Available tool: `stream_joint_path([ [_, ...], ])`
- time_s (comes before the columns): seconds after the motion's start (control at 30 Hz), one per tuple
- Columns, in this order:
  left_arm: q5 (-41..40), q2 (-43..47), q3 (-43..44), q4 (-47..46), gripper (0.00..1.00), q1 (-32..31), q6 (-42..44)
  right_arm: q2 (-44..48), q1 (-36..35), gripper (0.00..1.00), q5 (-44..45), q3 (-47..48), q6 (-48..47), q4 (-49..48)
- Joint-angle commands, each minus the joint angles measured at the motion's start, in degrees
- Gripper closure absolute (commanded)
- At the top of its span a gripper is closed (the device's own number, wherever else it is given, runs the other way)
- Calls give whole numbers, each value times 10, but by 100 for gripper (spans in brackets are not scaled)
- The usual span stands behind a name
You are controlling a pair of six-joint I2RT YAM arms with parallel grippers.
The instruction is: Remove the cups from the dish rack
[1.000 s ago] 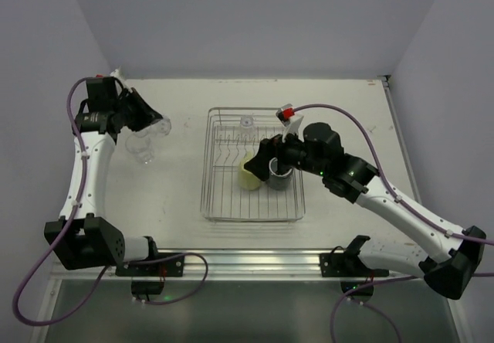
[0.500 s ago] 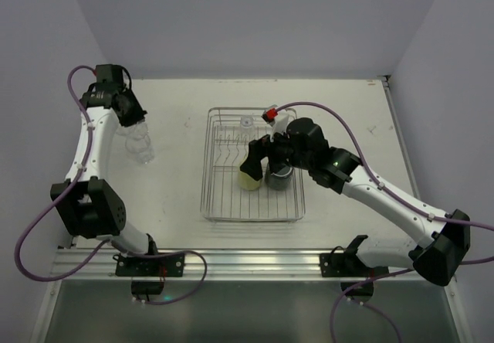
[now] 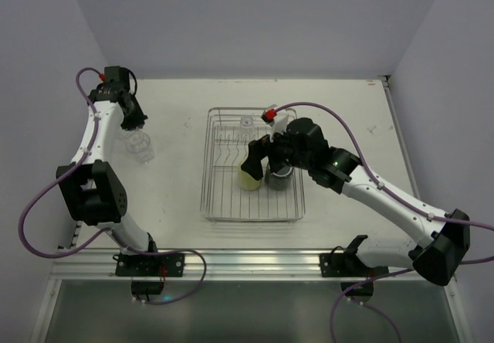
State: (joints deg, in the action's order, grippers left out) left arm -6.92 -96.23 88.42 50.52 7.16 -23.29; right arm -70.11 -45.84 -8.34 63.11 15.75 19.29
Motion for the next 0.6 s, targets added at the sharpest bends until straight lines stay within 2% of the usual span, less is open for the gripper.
stream_joint_path([
  [0.0, -23, 4, 25, -12, 100, 6, 15, -4, -1, 1, 10, 22, -11, -13],
  [0.57, 1, 2, -34, -44, 100, 5, 18, -18, -1, 1, 0, 27, -4, -21],
])
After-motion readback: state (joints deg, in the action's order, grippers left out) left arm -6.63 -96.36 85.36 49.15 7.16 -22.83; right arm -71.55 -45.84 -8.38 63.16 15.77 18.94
